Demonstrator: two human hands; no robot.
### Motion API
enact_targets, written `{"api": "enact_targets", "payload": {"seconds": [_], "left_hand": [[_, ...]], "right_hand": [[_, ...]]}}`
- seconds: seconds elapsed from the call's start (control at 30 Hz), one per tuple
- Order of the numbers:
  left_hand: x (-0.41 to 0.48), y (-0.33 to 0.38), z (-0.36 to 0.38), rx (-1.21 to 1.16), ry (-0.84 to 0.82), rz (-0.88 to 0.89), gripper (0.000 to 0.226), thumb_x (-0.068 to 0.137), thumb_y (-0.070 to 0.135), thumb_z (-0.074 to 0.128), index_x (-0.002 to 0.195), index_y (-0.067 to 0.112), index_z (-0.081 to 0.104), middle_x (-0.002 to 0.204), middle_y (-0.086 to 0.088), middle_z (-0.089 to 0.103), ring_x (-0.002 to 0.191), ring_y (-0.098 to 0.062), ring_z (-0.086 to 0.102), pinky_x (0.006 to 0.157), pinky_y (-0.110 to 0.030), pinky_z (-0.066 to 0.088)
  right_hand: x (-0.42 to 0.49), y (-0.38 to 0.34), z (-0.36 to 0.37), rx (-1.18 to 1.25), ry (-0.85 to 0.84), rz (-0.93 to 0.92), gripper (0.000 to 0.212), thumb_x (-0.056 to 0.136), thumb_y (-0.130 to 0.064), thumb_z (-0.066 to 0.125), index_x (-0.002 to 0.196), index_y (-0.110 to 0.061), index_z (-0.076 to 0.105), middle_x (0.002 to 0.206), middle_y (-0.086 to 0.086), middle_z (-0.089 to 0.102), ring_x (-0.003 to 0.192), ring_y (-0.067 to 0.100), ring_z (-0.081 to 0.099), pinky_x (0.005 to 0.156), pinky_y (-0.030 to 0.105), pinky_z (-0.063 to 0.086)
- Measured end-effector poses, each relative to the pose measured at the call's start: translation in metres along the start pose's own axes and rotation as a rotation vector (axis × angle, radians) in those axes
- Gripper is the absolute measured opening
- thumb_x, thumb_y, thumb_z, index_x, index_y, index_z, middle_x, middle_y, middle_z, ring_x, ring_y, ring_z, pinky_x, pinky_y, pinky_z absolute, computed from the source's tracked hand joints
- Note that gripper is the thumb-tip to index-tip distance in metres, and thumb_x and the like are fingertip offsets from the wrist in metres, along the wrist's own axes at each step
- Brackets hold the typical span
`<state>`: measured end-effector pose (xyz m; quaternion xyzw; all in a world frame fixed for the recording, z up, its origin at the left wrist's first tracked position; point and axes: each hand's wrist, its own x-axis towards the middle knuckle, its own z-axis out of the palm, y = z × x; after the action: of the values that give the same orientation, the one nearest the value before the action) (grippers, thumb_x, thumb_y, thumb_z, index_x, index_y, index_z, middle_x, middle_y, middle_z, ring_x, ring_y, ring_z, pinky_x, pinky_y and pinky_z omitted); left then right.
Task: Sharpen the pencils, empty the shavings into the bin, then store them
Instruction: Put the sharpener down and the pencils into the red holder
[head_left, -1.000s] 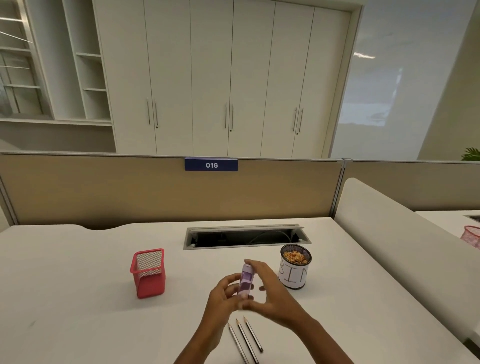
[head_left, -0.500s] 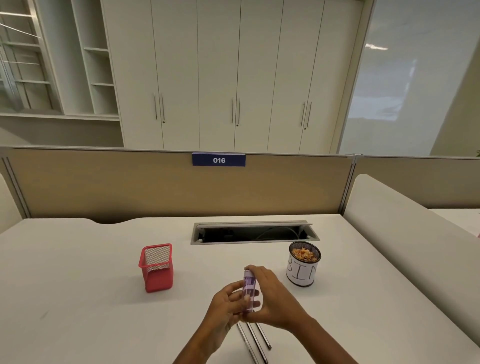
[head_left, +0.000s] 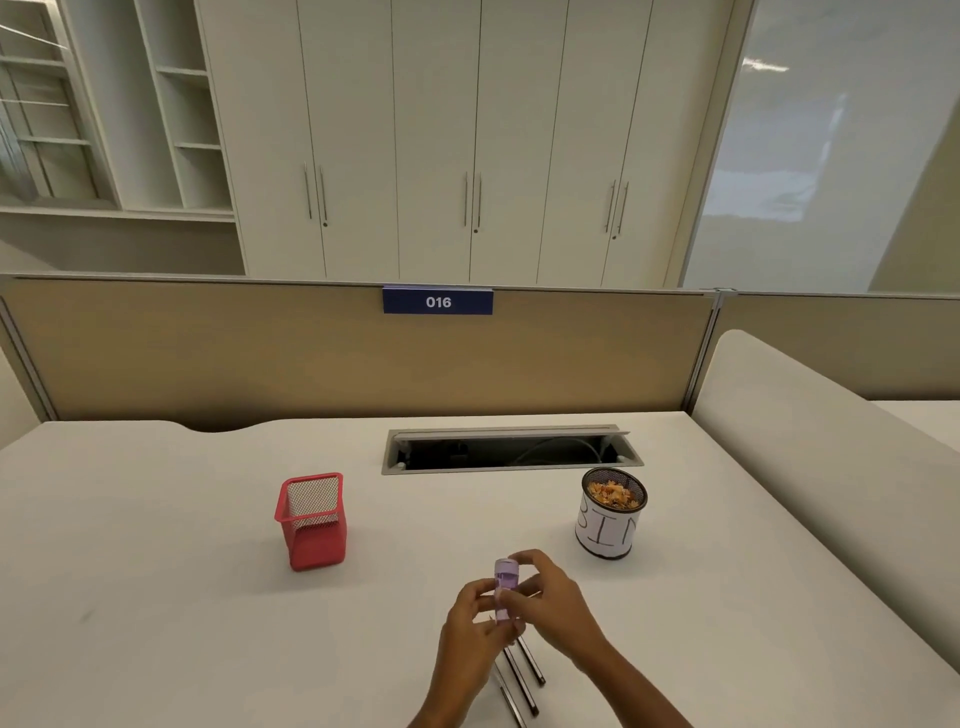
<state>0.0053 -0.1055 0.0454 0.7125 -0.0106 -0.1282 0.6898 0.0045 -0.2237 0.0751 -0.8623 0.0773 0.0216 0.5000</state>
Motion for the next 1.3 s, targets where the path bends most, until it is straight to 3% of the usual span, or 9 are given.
{"api": "enact_targets", "payload": {"seconds": [0.2, 0.33, 0.43, 0.6, 0.7, 0.87, 1.0, 1.1, 1.3], "left_hand": [[-0.005, -0.018, -0.021, 0.87, 0.2, 0.356, 0.047, 0.097, 0.039, 0.033, 0.139, 0.018, 0.035, 0.143, 0.002, 0.043, 0.13, -0.013, 0.042, 0.104, -0.016, 0.031], [-0.009, -0.035, -0.058, 1.261, 0.39, 0.538, 0.086, 0.098, 0.038, -0.004, 0.091, 0.0, 0.073, 0.091, -0.019, 0.074, 0.143, -0.022, 0.012, 0.116, -0.022, 0.002], [-0.009, -0.048, -0.082, 1.37, 0.452, 0.539, 0.076, 0.098, 0.039, -0.005, 0.103, 0.004, 0.063, 0.092, -0.025, 0.072, 0.145, -0.025, 0.005, 0.117, -0.03, 0.0], [-0.011, -0.059, -0.102, 1.423, 0.382, 0.28, 0.066, 0.098, 0.04, -0.003, 0.106, 0.003, 0.051, 0.089, -0.026, 0.072, 0.086, -0.04, 0.069, 0.087, -0.051, 0.043], [-0.008, -0.061, -0.112, 1.418, 0.353, 0.239, 0.088, 0.098, 0.041, -0.003, 0.088, -0.004, 0.072, 0.085, -0.028, 0.072, 0.076, -0.041, 0.071, 0.059, -0.052, 0.055], [-0.001, -0.054, -0.113, 1.428, 0.411, 0.304, 0.093, 0.098, 0.042, -0.004, 0.077, -0.005, 0.074, 0.08, -0.027, 0.072, 0.073, -0.041, 0.071, 0.053, -0.051, 0.055], [-0.001, -0.051, -0.118, 1.414, 0.396, 0.311, 0.094, 0.097, 0.042, -0.004, 0.073, -0.005, 0.074, 0.076, -0.026, 0.072, 0.07, -0.04, 0.071, 0.049, -0.049, 0.054], [-0.001, -0.052, -0.121, 1.391, 0.396, 0.31, 0.095, 0.097, 0.042, -0.004, 0.07, -0.005, 0.074, 0.074, -0.025, 0.072, 0.068, -0.039, 0.071, 0.048, -0.048, 0.054], [0.002, -0.056, -0.123, 1.384, 0.46, 0.4, 0.095, 0.098, 0.04, -0.005, 0.067, -0.003, 0.074, 0.072, -0.019, 0.074, 0.066, -0.034, 0.072, 0.044, -0.042, 0.054]], "right_hand": [[0.018, 0.019, -0.009, -0.484, 0.08, 0.025, 0.039, 0.088, -0.014, 0.051, 0.127, -0.013, 0.048, 0.117, 0.011, 0.063, 0.1, 0.02, 0.061, 0.082, 0.022, 0.048], [0.025, 0.037, -0.008, -0.626, 0.071, 0.084, 0.031, 0.087, -0.009, 0.045, 0.117, -0.009, 0.053, 0.115, 0.01, 0.062, 0.102, 0.025, 0.061, 0.073, 0.022, 0.043], [0.027, 0.047, -0.005, -0.659, 0.068, 0.104, 0.024, 0.09, -0.01, 0.042, 0.11, -0.012, 0.055, 0.101, 0.007, 0.06, 0.101, 0.025, 0.06, 0.068, 0.018, 0.034], [0.022, 0.046, 0.0, -0.766, 0.117, 0.065, 0.026, 0.093, -0.018, 0.042, 0.118, -0.022, 0.047, 0.111, 0.006, 0.051, 0.108, 0.023, 0.053, 0.077, 0.022, 0.044], [0.018, 0.038, 0.007, -0.823, 0.16, -0.033, 0.035, 0.095, -0.027, 0.044, 0.127, -0.014, 0.044, 0.126, 0.005, 0.046, 0.113, 0.018, 0.046, 0.087, 0.02, 0.045], [0.012, 0.032, 0.029, -0.824, -0.11, 0.01, 0.038, 0.089, -0.03, 0.056, 0.114, -0.003, 0.048, 0.127, 0.007, 0.049, 0.115, 0.021, 0.053, 0.092, 0.028, 0.047], [0.012, 0.028, 0.035, -0.797, -0.071, 0.144, 0.047, 0.092, -0.024, 0.05, 0.058, -0.009, 0.02, 0.096, 0.012, 0.055, 0.104, 0.018, 0.057, 0.074, 0.02, 0.044], [0.014, 0.023, 0.04, -0.769, -0.097, 0.155, 0.042, 0.091, -0.013, 0.045, 0.057, -0.017, 0.021, 0.063, -0.002, 0.028, 0.058, 0.006, 0.034, 0.048, 0.013, 0.026], [0.017, 0.018, 0.049, -0.826, -0.164, 0.189, 0.026, 0.088, -0.008, 0.045, 0.066, -0.019, 0.034, 0.064, -0.004, 0.036, 0.071, 0.008, 0.055, 0.044, 0.014, 0.023]]}}
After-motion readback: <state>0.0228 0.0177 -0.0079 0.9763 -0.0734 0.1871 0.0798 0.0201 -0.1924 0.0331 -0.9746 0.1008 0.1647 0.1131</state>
